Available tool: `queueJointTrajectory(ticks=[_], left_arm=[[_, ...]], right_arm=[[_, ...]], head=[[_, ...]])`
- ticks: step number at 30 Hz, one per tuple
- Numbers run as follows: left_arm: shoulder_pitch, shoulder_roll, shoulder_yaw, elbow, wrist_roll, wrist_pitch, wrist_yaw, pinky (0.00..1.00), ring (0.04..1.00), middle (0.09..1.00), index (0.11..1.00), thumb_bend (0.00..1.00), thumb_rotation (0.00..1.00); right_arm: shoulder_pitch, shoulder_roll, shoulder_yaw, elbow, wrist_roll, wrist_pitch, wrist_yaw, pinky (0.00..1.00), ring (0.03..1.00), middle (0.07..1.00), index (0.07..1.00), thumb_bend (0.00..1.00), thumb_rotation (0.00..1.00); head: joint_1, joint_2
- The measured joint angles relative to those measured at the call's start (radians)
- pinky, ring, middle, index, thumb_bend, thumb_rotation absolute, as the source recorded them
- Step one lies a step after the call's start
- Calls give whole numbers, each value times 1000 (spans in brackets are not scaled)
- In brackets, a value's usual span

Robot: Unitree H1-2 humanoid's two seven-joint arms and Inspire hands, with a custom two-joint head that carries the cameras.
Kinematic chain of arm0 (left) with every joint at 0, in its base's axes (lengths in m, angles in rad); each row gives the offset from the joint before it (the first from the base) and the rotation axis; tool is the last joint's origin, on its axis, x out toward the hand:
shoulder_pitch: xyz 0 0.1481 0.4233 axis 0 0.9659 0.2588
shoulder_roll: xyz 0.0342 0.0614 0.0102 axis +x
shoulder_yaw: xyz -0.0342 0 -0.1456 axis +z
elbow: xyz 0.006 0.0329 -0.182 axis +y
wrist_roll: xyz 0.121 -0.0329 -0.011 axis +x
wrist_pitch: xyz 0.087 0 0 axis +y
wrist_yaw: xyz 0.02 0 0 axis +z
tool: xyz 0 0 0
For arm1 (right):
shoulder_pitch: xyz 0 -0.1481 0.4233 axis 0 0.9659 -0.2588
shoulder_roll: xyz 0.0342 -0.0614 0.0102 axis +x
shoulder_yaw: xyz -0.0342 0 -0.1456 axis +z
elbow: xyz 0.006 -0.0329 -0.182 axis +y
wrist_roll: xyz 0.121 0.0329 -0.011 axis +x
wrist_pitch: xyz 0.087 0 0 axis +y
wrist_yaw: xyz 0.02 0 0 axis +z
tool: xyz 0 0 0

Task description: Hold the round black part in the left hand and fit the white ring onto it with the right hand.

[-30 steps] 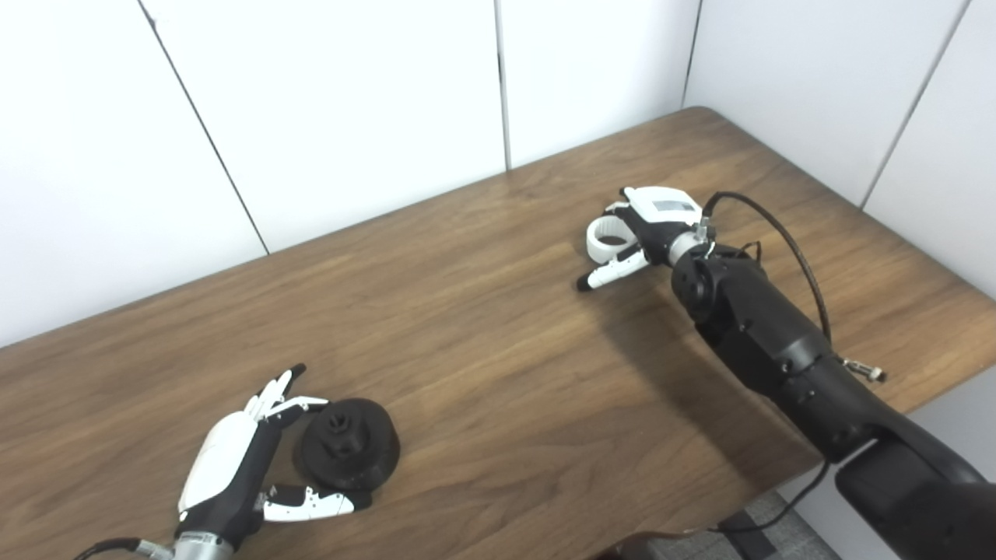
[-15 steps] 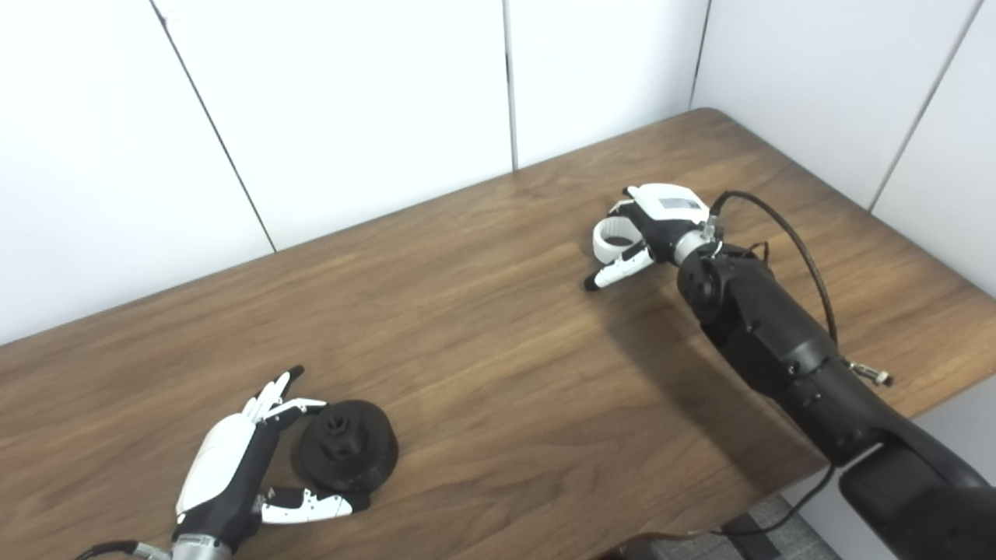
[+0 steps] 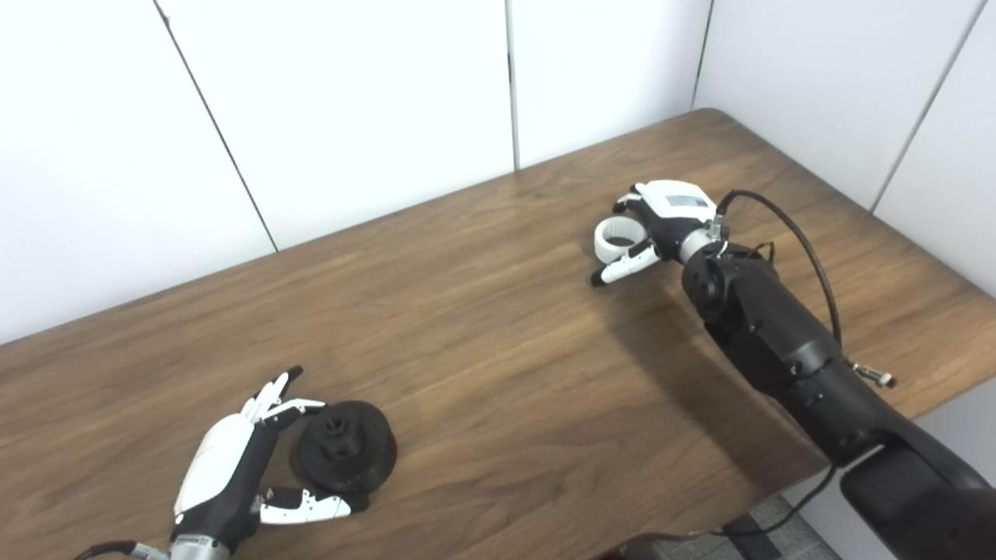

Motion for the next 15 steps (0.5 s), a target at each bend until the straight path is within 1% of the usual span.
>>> queueJointTrajectory(ticks=[5,9,12,15], left_arm=[[0,5,1,0,0,-1,0,1000,1000,1000,633,956,314],[0,8,2,0,0,-2,0,1000,1000,1000,633,957,313],[0,8,2,0,0,-3,0,1000,1000,1000,635,956,323],[0,10,2,0,0,-3,0,1000,1000,1000,635,958,321]], right_arm=[[0,-3,-6,0,0,0,5,854,941,977,865,854,476],[1,-14,-7,2,1,0,5,848,938,975,869,860,456],[3,-17,-21,3,2,0,5,861,940,974,846,859,439],[6,-19,-27,4,2,0,0,845,926,964,807,855,422]], head=[[0,2],[-2,3],[0,6],[0,8]])
